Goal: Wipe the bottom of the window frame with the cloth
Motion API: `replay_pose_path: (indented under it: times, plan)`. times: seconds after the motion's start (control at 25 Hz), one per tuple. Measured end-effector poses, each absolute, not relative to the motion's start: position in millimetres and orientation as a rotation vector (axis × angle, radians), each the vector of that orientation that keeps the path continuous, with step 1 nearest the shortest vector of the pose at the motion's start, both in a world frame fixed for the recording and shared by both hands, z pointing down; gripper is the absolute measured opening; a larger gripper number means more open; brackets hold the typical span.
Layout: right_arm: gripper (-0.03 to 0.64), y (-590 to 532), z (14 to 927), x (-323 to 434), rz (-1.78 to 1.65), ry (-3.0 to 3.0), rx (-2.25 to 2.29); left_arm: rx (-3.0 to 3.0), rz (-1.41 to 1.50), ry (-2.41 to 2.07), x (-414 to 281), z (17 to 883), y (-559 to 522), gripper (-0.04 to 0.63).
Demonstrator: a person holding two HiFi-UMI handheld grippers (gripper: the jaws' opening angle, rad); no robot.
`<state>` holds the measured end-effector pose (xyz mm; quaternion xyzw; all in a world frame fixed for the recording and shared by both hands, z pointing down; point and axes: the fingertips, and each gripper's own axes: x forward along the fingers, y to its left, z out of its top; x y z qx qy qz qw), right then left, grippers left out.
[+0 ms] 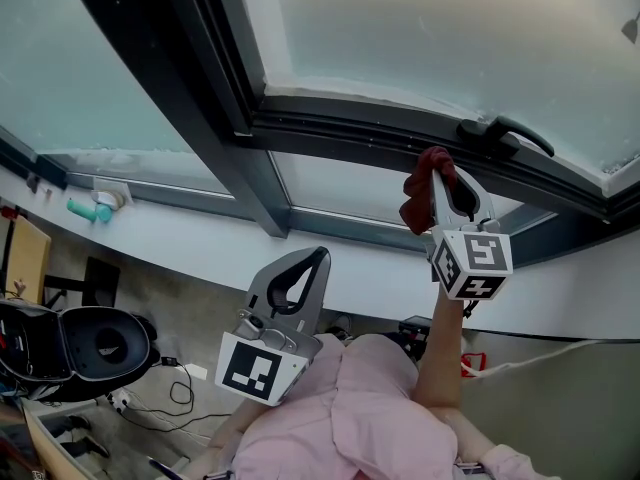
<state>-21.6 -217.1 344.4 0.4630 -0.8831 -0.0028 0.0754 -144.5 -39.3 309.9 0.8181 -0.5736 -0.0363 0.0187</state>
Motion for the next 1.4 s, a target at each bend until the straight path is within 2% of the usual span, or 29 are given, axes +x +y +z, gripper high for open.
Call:
replay_pose_path:
  times: [0.8, 1.2, 1.4]
  plan:
    - [0.060, -221, 345, 8, 0.005, -2.607, 1.464, 2.603, -0.119, -1.717, -128, 306, -47, -0.002]
    - [0.060, -224, 345, 24, 0.015, -2.573, 1.518, 2.631, -0.016, -1.668, -129, 320, -50, -0.002]
    - [0.060, -226, 345, 38, 0.021, -2.544, 1.566, 2.611, -0.114, -1.680, -130, 311, -54, -0.002]
